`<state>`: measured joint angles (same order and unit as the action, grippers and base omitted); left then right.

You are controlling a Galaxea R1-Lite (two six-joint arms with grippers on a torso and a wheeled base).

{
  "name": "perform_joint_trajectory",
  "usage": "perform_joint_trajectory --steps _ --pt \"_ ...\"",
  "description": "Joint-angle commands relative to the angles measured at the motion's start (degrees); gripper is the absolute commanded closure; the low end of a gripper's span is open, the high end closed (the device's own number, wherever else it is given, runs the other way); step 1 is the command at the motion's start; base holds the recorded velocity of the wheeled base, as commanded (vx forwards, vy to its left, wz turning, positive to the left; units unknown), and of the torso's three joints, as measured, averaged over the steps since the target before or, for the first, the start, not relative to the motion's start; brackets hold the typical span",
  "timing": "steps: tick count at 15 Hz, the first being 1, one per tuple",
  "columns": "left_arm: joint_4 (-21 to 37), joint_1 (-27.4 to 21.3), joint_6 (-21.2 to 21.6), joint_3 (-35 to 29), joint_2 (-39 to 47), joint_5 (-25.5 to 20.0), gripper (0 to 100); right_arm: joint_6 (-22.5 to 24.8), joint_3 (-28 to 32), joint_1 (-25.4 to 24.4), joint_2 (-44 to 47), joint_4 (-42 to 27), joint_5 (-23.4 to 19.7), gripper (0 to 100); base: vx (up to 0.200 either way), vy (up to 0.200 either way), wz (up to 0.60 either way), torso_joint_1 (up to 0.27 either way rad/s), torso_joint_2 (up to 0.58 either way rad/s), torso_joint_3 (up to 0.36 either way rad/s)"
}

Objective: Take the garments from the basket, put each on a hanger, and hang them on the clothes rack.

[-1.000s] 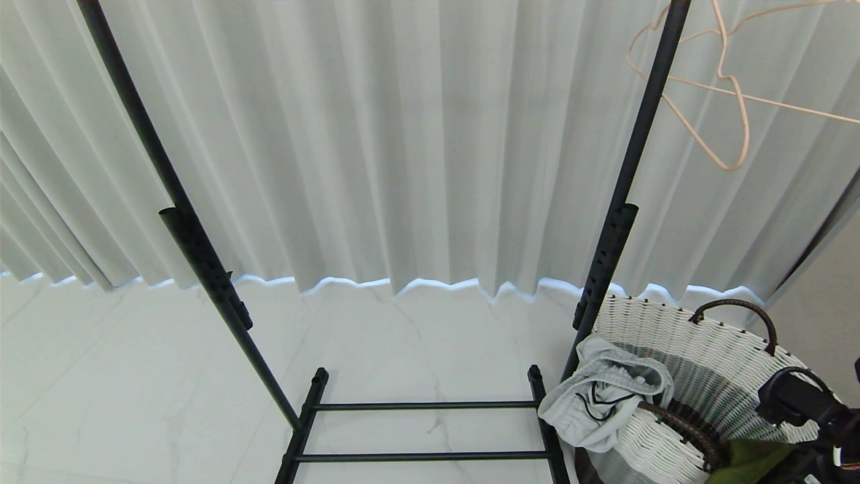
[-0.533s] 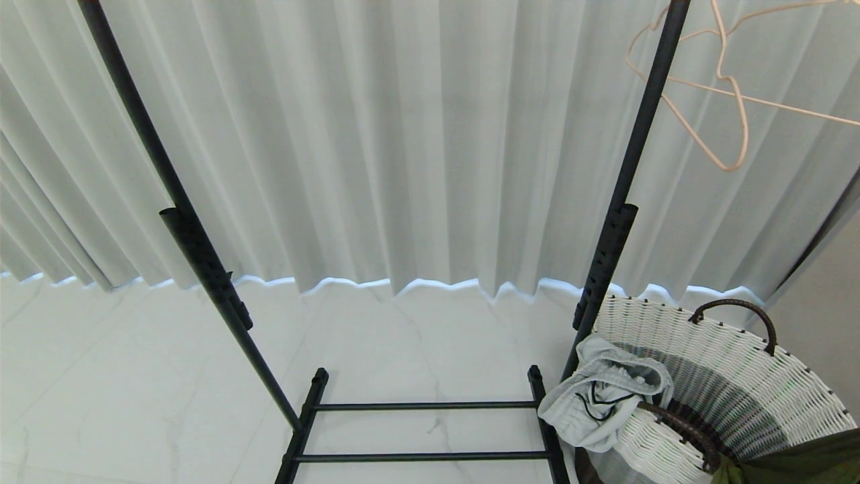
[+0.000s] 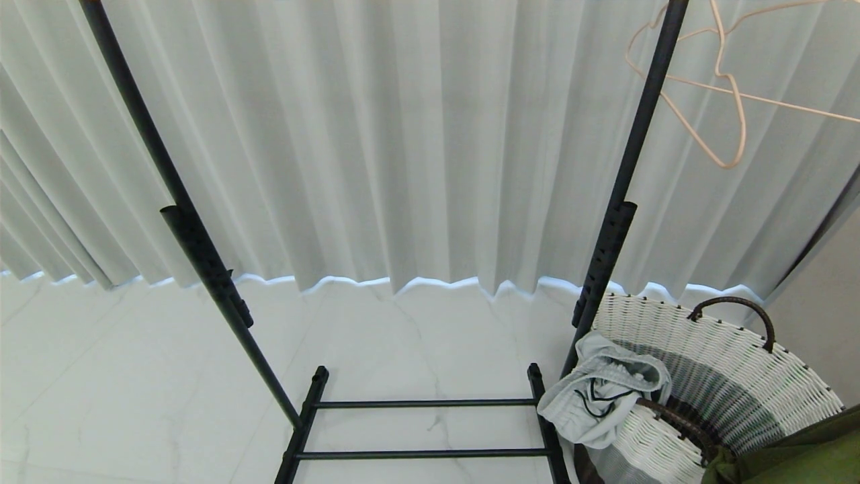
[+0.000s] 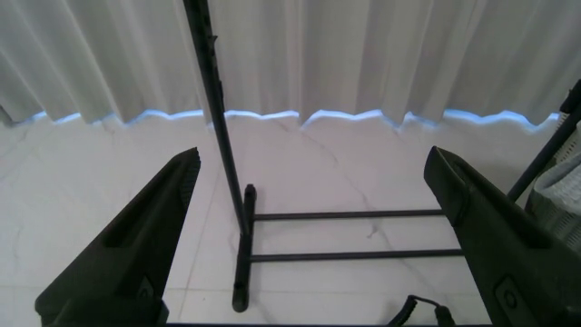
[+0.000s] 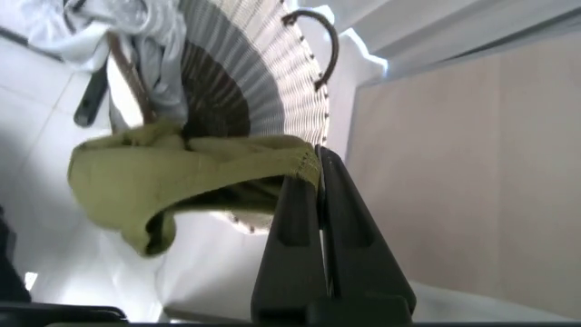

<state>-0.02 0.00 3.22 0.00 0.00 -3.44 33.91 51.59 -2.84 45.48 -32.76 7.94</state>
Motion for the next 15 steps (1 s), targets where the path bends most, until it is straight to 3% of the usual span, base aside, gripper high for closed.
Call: perform_joint_trajectory --steps 1,6,11,15 --pt "-0.06 0.00 0.03 0.00 0.09 0.01 0 1.07 0.18 -0.06 -0.75 0.06 -0.03 100 -0.200 0.000 0.00 0.002 0.00 -0.002" --pt "0.02 0.00 0.03 0.00 0.09 0.01 0 3.18 0.18 -0.06 -0.83 0.15 -0.03 100 -0.200 0.000 0.00 -0.003 0.00 0.006" --pt "0.02 0.00 1.53 0.00 0.09 -0.08 0 3.70 0.18 -0.06 -1.01 0.15 -0.03 100 0.000 0.000 0.00 0.000 0.00 0.000" --pt "0.02 0.00 2.06 0.00 0.09 -0.08 0 4.67 0.18 -0.06 -1.10 0.15 -0.11 100 0.000 0.200 0.00 0.001 0.00 0.001"
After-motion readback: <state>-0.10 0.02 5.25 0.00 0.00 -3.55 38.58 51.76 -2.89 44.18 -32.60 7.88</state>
